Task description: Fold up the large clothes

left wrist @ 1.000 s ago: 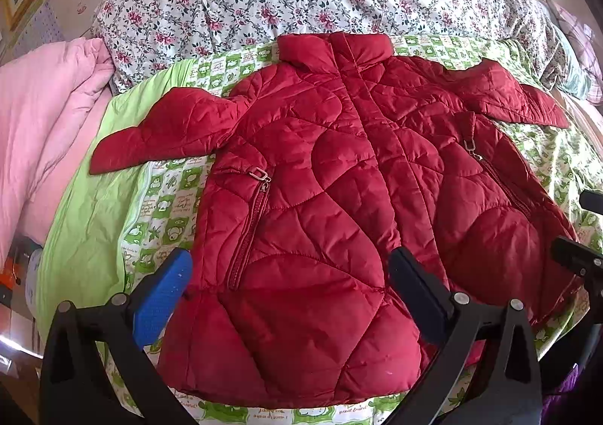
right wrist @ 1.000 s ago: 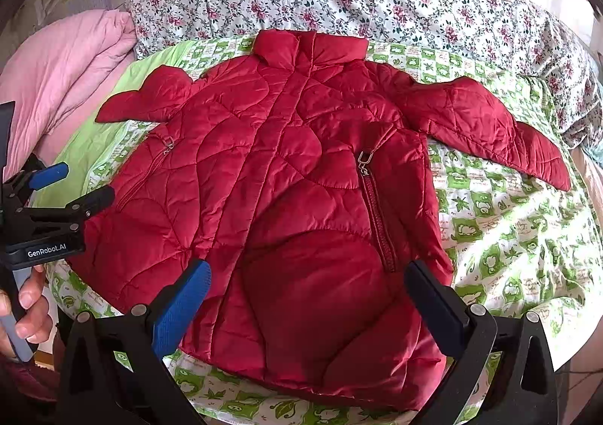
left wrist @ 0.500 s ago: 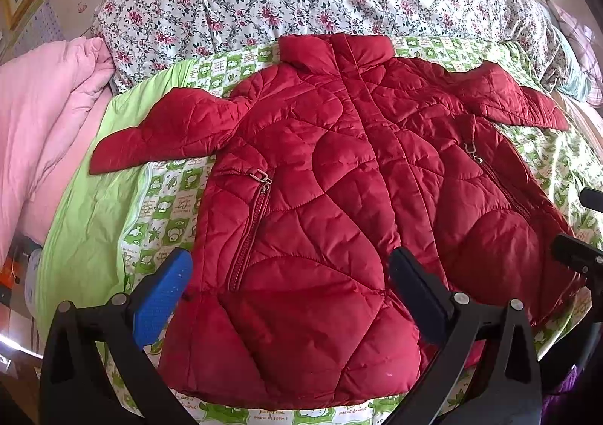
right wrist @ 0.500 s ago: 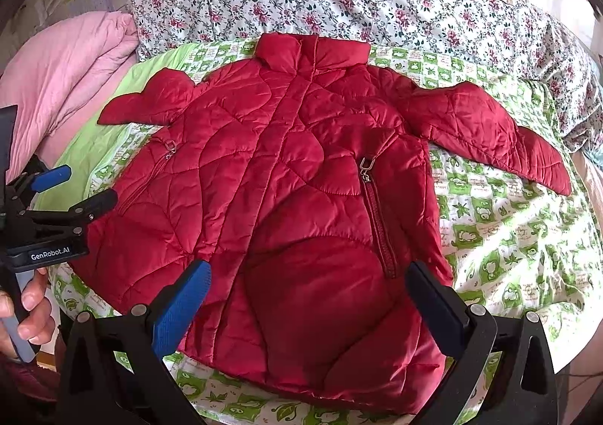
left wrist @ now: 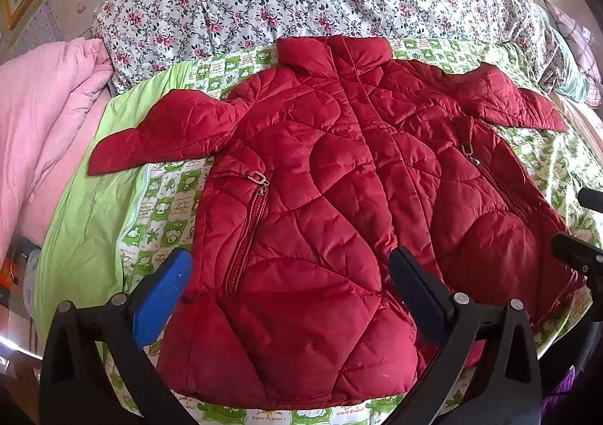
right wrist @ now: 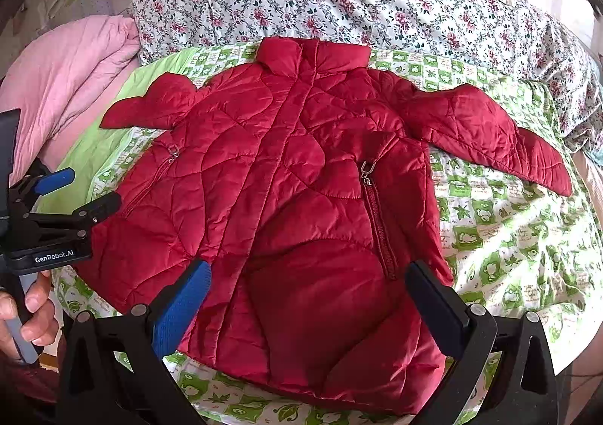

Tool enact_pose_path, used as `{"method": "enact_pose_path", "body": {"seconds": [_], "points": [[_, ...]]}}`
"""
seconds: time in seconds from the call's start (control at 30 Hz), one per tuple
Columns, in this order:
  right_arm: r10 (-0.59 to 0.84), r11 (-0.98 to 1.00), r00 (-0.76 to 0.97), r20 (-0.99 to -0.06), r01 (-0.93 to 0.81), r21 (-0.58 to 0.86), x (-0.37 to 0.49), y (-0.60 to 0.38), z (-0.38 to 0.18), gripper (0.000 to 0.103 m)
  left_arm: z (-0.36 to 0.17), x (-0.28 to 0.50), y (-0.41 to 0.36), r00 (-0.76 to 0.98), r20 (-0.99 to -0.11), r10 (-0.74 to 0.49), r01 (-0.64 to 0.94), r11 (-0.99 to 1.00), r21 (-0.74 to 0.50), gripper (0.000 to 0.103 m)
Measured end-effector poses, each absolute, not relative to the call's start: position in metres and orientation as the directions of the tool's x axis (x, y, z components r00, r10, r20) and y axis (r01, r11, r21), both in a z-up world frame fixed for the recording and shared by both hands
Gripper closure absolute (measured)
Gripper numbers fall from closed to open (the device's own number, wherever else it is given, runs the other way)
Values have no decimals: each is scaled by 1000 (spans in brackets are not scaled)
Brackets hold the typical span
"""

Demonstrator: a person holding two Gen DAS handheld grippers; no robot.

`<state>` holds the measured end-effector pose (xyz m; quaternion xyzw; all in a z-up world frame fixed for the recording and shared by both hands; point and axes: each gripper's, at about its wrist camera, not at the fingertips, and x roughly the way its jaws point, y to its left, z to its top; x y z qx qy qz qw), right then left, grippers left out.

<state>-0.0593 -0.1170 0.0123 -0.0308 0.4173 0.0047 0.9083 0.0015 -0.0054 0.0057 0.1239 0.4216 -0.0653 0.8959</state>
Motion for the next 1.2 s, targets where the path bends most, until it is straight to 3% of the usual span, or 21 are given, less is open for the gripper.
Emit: {"method": "enact_pose_path", "body": {"seconds": [0.27, 0.43, 0.93, 1.2], "points": [[-8, 998, 649, -760, -40, -44, -59, -116, 13, 0, 7, 1, -2, 612, -786, -84, 229, 971, 74, 0], [-3, 998, 648, -761, -44, -41, -57, -116, 12, 0, 6, 1, -6, 664, -748, -16, 221, 959, 176, 0], [4, 999, 666, -746, -33, -24, -48, -128, 12, 0, -1, 14, -3, 665, -747, -13, 221, 958, 180, 0], [41, 992, 703, -710, 56, 113, -38, -182, 17, 0, -3, 35, -1, 667, -744, -18, 216, 962, 170, 0]]}}
